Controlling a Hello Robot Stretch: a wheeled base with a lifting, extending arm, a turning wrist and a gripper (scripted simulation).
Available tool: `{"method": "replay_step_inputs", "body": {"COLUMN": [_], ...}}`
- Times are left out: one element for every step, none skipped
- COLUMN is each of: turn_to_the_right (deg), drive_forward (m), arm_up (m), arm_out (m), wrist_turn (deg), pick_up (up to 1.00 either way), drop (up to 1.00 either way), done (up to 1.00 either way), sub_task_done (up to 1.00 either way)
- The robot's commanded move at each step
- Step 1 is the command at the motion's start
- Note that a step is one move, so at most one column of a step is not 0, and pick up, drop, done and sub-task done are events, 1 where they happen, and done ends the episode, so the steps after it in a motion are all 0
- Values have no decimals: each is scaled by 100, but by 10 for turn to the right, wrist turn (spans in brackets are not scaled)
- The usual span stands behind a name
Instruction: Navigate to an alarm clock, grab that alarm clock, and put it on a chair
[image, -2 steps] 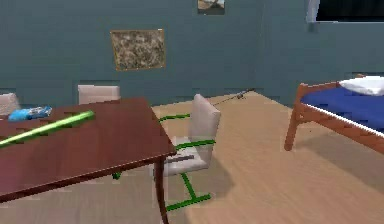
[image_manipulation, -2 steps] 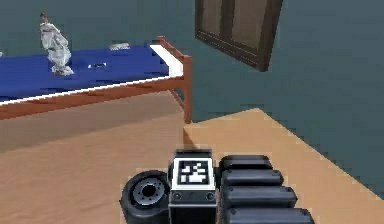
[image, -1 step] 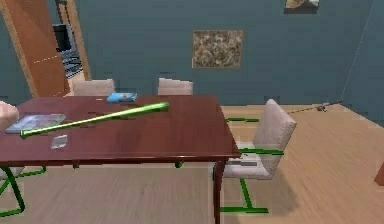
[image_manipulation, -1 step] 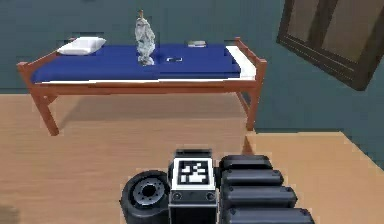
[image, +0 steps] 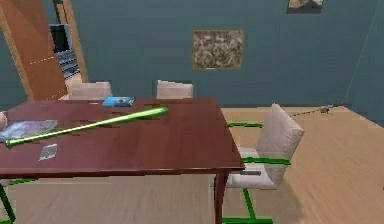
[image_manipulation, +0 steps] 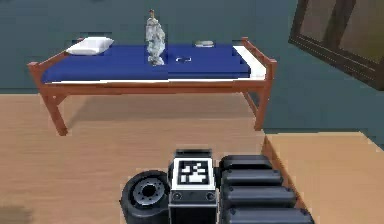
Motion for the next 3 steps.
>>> {"method": "replay_step_inputs", "body": {"turn_to_the_right": [450,0,420], "drive_forward": [0,90,0], "arm_up": [0,0,0], "arm_out": [0,0,0], "wrist_turn": [0,0,0], "pick_up": [0,0,0], "drop": [0,0,0], "done": [0,0,0], "sub_task_done": [0,0,0]}}
